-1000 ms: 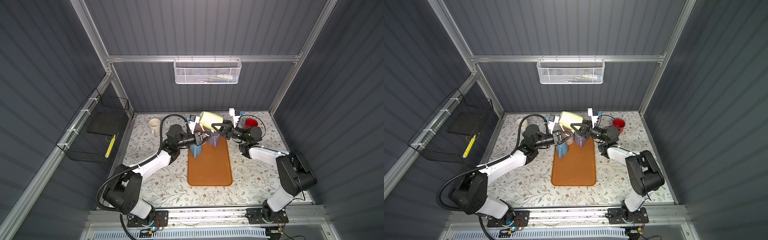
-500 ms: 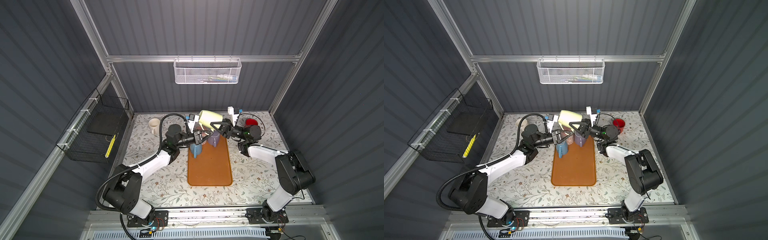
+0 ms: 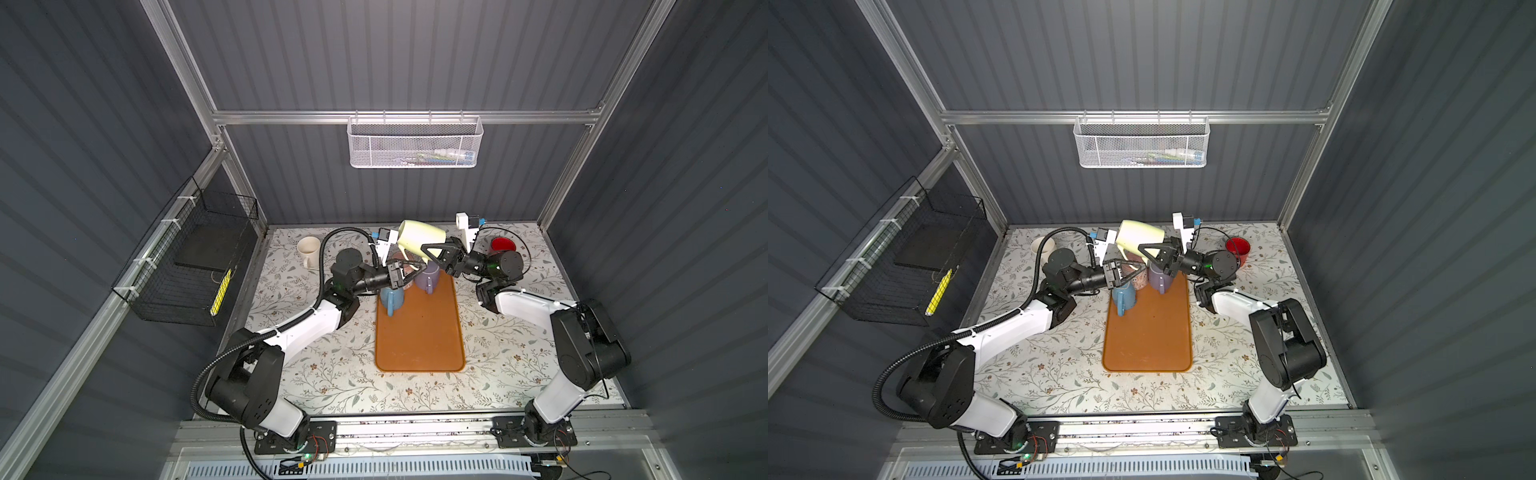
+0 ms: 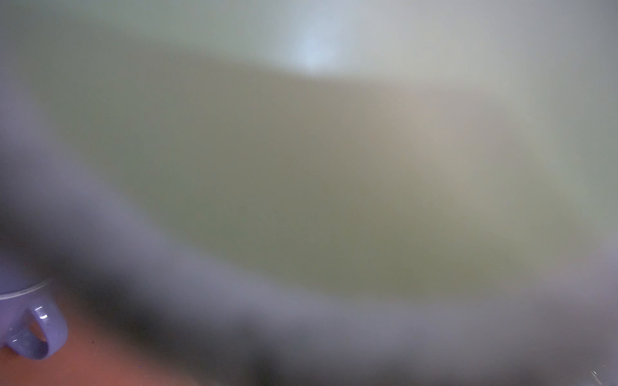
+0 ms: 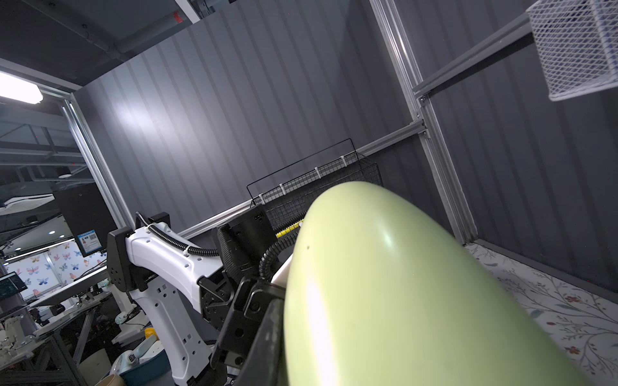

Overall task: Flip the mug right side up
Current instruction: 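Close the right gripper on the lime-green mug's base beside the left gripper, then open the left gripper and pull the lime-green mug away with the right gripper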

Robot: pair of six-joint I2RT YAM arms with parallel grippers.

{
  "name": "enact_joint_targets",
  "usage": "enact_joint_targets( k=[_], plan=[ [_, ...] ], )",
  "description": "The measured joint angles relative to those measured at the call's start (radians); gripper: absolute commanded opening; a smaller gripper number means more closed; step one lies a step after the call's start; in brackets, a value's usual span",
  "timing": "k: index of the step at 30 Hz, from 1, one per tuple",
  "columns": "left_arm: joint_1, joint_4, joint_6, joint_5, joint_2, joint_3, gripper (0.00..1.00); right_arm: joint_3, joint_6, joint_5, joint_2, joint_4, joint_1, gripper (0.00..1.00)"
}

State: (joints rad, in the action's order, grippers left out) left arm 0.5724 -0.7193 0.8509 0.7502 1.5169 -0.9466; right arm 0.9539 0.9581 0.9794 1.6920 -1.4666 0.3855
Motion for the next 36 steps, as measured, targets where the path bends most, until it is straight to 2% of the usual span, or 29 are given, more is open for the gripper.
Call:
enact_joint_targets(
  k=[6,22,28,36],
  plan=[
    [0.003,0.024,-0.04,-0.022,0.0,0.0,0.31,0.0,0.011,-0.021,0.0,0.026,0.0,0.0],
    [0.003,0.191,-0.177,-0.083,-0.05,0.0,0.39,-0.046,0.011,-0.089,0.014,0.1,-0.06,0.0],
    [0.003,0.319,-0.266,-0.14,-0.093,-0.006,0.4,-0.073,-0.098,-0.101,-0.034,0.343,-0.08,0.0],
    [0.003,0.467,-0.374,-0.213,-0.121,-0.042,0.4,-0.06,-0.34,-0.144,-0.185,0.787,-0.082,0.0]
  ],
)
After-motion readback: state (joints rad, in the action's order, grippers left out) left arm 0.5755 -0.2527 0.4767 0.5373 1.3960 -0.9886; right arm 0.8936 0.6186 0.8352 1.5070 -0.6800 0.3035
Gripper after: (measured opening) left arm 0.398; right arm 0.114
